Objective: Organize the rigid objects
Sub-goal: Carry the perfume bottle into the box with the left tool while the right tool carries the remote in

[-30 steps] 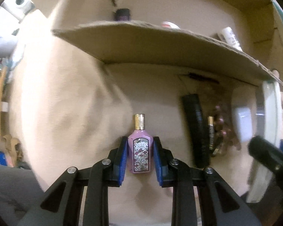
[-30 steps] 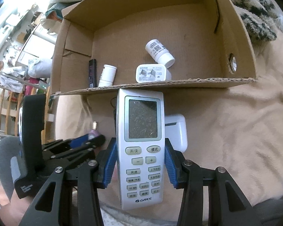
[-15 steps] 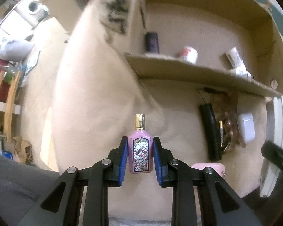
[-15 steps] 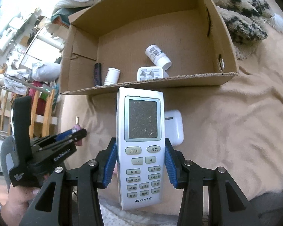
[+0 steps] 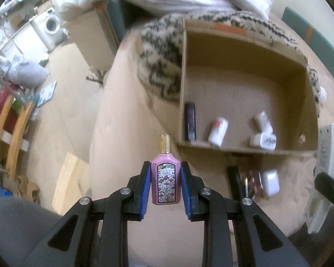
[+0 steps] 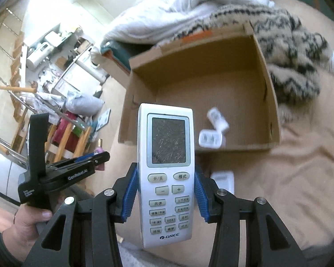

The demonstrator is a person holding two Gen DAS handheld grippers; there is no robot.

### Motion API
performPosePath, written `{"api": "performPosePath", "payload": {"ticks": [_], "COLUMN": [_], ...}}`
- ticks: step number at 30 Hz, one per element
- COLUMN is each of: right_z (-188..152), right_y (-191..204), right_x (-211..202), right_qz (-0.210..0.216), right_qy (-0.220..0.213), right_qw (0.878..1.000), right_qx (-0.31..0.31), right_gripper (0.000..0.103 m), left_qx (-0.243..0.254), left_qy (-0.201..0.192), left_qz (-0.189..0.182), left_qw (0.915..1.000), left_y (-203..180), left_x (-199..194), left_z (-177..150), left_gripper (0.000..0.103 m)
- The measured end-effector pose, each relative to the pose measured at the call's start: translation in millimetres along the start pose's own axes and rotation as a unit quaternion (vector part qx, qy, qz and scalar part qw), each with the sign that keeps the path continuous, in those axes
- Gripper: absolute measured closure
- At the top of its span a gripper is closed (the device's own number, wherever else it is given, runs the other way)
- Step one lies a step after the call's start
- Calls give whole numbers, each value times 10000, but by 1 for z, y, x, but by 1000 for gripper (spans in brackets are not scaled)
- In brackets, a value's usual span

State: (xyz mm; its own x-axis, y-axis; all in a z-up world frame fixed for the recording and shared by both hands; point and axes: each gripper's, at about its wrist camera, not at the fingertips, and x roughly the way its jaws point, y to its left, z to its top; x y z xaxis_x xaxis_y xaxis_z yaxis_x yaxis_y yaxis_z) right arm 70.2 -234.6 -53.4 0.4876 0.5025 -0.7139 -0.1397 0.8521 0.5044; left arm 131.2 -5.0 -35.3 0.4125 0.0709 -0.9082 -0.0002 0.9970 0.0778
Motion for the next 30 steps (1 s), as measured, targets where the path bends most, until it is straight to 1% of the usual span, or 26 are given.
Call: {"api": "performPosePath", "payload": {"ticks": [4,8,16,22,24,27,30], "right_z": [17,35,67,86,90,94,96], "right_y": [2,-3,-30,-41,-44,-47,-48], "right_x": [-1,2,21,42,50,63,76], "right_qz": [21,-100,-313,-509,-614,-850,-940], "right_qy": [-287,-351,-286,-168,-101,-23,74], "right_qw": [9996,9993,9991,9985,9980,9964,9955], "right_qx": [-9,-90,75,80,59,5,-73], "right_gripper": [54,54,54,54,54,54,54], "left_qx": [104,208,437,600,606,641,819], "left_qy": [-230,-388,-545,-559,-594,-749,-778], "left_qz": [53,57,-19,-11,-24,-100,-94], "left_qw": [9997,9990,9976,9966,9964,9951,9936], "left_y": [0,-5,-34,-57,-61,-66,-73], "left_x": [1,3,13,34,41,52,65], "left_z": [19,37,71,90,94,96,93], "left_gripper": [80,80,80,80,80,80,80]}}
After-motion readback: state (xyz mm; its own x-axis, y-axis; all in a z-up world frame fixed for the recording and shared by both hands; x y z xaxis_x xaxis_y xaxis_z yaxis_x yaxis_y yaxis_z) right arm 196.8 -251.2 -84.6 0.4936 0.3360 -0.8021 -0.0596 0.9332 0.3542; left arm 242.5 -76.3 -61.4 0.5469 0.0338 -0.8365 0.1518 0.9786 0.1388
